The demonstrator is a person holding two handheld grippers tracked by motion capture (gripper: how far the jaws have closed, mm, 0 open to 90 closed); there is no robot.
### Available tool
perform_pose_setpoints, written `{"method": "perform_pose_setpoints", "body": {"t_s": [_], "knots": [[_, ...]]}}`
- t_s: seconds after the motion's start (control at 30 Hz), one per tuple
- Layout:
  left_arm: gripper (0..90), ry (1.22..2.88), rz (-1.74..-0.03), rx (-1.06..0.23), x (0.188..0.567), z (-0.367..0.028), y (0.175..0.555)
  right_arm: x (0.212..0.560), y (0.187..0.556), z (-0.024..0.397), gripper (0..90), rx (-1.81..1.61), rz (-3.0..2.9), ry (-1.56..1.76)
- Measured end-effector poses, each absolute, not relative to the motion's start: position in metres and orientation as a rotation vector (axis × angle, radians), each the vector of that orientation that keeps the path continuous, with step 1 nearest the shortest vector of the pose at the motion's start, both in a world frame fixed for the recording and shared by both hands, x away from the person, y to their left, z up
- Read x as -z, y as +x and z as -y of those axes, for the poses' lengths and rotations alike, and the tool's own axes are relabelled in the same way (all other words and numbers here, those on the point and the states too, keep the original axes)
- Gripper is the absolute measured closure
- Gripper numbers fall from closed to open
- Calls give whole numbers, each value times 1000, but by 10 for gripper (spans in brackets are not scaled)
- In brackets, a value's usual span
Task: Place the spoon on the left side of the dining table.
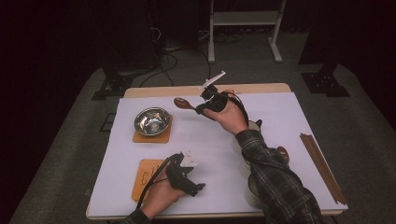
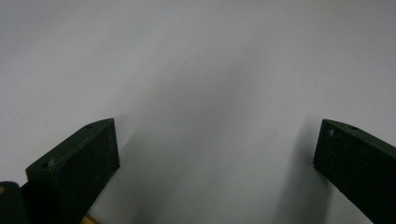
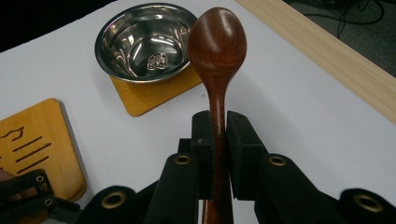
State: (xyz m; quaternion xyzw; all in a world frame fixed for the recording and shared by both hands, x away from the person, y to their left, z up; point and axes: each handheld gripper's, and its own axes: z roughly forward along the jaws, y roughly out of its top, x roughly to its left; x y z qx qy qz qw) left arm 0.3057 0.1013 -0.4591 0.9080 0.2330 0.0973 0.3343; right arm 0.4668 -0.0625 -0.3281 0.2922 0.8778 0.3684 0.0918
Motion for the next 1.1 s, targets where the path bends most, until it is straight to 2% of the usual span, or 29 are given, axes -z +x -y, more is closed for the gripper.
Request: {"method": "perform_pose_setpoints", "body": {"t_s": [1.1], "knots": [[0,2365,-610,-254,459,-101,306,341,479,4,812,-1077,-2691,805]]}}
